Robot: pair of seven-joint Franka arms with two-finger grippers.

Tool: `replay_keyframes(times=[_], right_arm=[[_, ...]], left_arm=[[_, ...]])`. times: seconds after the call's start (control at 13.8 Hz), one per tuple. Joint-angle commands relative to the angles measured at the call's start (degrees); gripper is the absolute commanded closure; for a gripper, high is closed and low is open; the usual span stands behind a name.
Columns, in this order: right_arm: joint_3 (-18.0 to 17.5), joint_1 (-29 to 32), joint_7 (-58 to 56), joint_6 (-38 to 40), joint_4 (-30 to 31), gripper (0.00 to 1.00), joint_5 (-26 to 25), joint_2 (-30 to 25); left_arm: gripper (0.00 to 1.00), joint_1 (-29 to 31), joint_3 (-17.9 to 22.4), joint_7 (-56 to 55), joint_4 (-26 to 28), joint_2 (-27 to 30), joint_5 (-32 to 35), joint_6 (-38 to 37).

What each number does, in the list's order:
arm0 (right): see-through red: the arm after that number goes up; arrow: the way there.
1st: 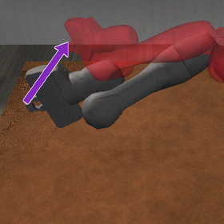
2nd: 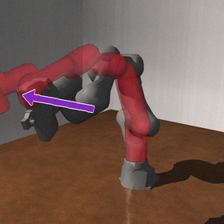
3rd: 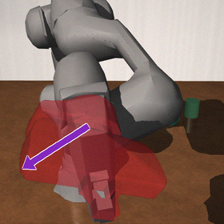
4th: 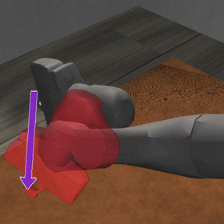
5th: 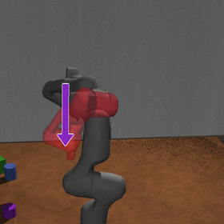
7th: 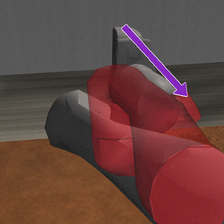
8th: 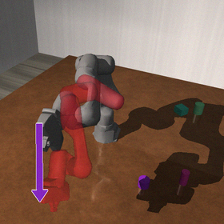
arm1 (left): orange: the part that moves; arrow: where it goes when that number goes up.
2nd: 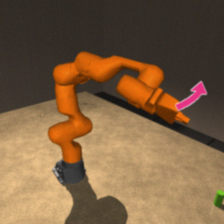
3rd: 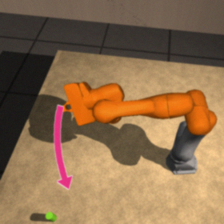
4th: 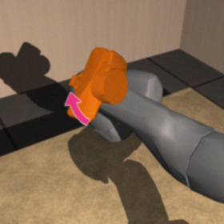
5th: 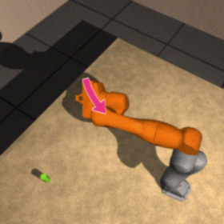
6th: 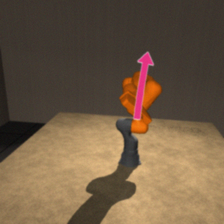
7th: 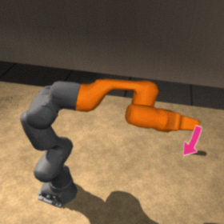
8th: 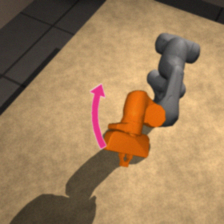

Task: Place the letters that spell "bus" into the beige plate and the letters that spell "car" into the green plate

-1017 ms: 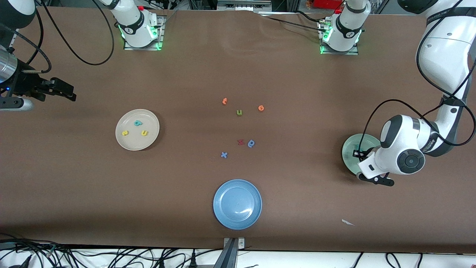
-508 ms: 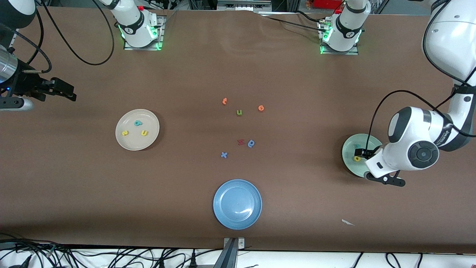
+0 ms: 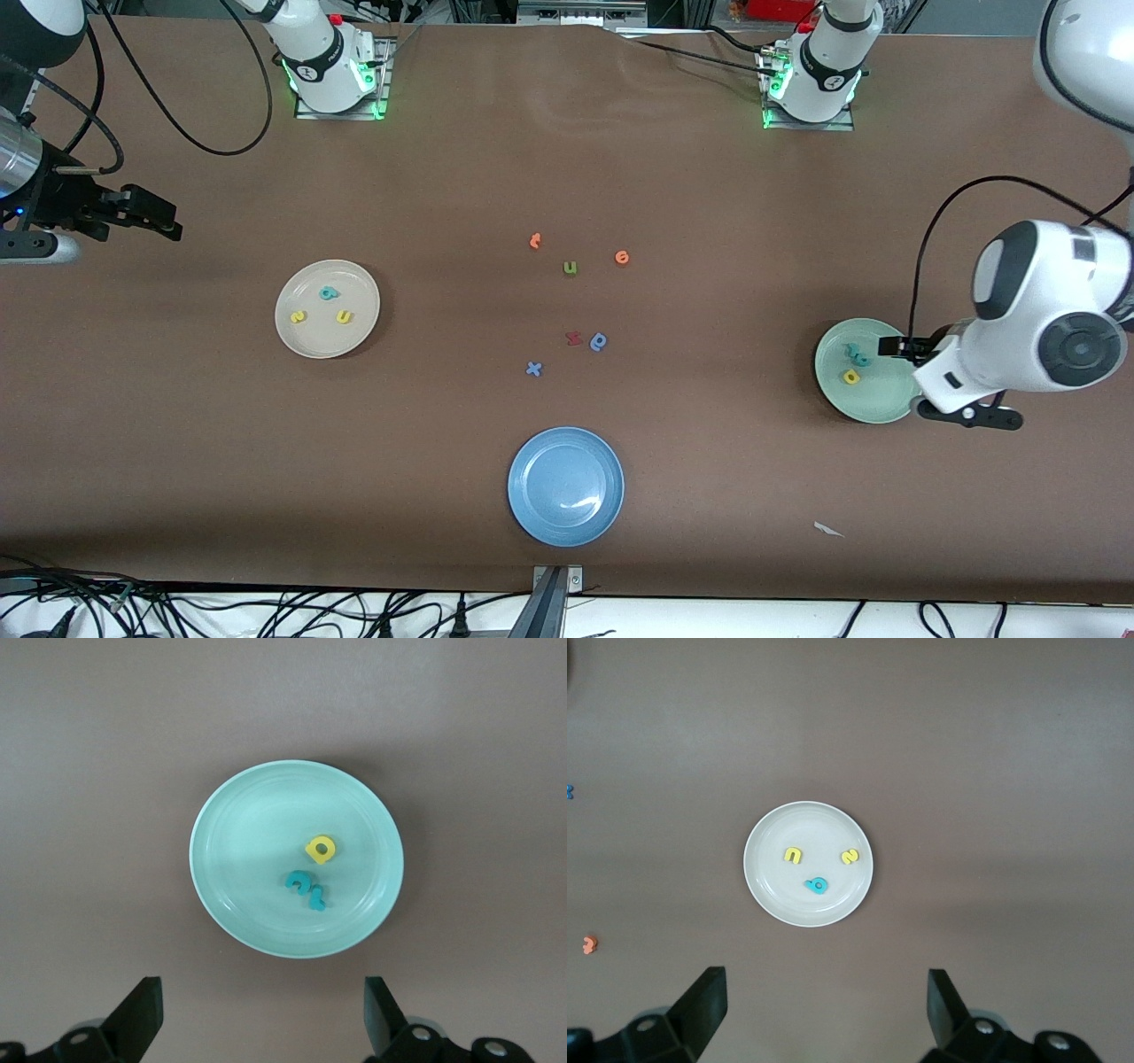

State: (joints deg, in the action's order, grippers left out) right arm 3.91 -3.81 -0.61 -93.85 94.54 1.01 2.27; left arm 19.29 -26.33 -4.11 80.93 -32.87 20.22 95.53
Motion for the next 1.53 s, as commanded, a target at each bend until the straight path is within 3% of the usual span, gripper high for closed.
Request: replay_keyframes(times=[0.0,0.07,0.15,0.58,0.94,1.45], right_arm=[[-0.4,0.2,-0.5,-0.1,0.5,0.0,-1.0,-0.9],[-0.4,0.2,-0.5,-0.2,0.5,0.0,-1.0,-0.9],[-0.4,0.1,-0.5,-0.2,0.5,0.0,-1.0,-0.9],[-0.4,-0.5,-0.4,-0.3,0.4,0.0,-1.0,-0.9],[-0.4,-0.5,-0.4,-0.4,0.3,0.0,-1.0,-0.9],[-0.4,-0.5,-0.4,-0.3,0.3,0.0,-0.9,-0.9]], left_arm=[[0.0,-4.5,7.7,3.4,4.4,9.6,-8.6,-1.0],[0.0,-10.4,15.0,4.5,5.0,13.0,-13.1,-1.7],[0.0,-13.9,19.8,5.2,5.7,15.3,-16.0,-3.1],[0.0,-15.1,20.5,8.0,6.3,25.9,-16.8,-8.0],[0.0,-18.0,24.1,8.5,9.2,30.6,-19.0,-8.0],[0.0,-17.6,24.4,9.9,12.2,34.2,-19.0,-7.6]])
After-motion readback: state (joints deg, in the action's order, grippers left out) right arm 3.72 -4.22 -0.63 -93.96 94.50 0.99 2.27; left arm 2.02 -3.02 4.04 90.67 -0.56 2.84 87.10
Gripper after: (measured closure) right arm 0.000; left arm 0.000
